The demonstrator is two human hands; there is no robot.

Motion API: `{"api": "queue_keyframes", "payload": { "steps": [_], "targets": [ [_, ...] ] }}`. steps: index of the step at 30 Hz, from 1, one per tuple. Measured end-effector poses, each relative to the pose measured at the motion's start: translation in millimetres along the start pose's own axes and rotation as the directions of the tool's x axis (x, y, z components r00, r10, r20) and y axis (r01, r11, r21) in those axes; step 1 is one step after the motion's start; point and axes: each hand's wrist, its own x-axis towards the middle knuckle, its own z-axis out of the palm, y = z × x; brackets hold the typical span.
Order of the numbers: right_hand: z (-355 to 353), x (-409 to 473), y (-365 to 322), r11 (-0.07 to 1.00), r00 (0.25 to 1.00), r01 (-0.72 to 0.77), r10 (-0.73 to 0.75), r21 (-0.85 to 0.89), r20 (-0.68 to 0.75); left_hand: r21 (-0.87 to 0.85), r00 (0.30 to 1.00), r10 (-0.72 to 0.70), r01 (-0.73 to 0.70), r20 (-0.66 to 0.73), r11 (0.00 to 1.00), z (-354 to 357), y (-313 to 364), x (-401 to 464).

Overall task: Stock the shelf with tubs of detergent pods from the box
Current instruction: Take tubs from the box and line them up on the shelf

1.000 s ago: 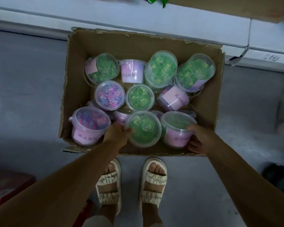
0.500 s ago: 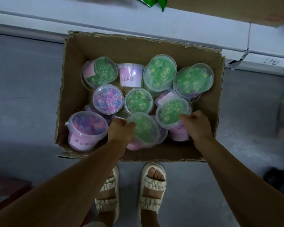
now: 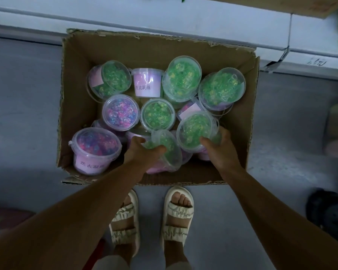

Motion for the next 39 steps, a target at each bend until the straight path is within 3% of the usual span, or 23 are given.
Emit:
{"api": "queue_keyframes", "payload": {
  "steps": [6, 10, 14, 22, 28, 33, 39],
  "targets": [
    [-26.1, -34.1, -23.6, 0.997, 0.995, 0.058, -0.053, 0.053, -0.09, -0.021, 0.997, 0.027, -0.029, -0.069, 0.999, -28.3, 37.3, -60.9],
    [-50.5, -72.2, -66.1, 0.977, 0.993, 0.064, -0.042, 0.205, -0.109, -0.101, 0.987, 0.103, -0.116, -0.122, 0.988, -61.1, 67.1, -106.5],
    [-87.2, -118.5, -123.3, 0.961, 0.987, 0.132, -0.106, 0.242, -0.12, -0.228, 0.974, 0.166, -0.198, -0.153, 0.953, -105.5, 105.5, -160.5],
    [-170.1, -244.9, -259.4, 0.887, 0.941, 0.322, -0.262, 0.331, -0.213, -0.316, 0.913, 0.333, -0.395, -0.234, 0.863, -219.8, 197.3, -292.8],
    [-229.5, -354.1, -343.7, 0.813, 0.902, 0.428, -0.356, 0.395, -0.246, -0.381, 0.826, 0.48, -0.562, -0.296, 0.734, -300.3, 255.1, -405.0],
    [-277.5, -446.7, -389.6, 0.734, 0.813, 0.578, -0.477, 0.356, -0.335, -0.376, 0.753, 0.605, -0.656, -0.26, 0.655, -348.8, 289.6, -498.6],
    [-333.4, -529.4, -427.8, 0.624, 0.712, 0.696, -0.542, 0.354, -0.446, -0.31, 0.61, 0.75, -0.787, -0.255, 0.534, -386.3, 332.0, -596.3]
  ]
}}
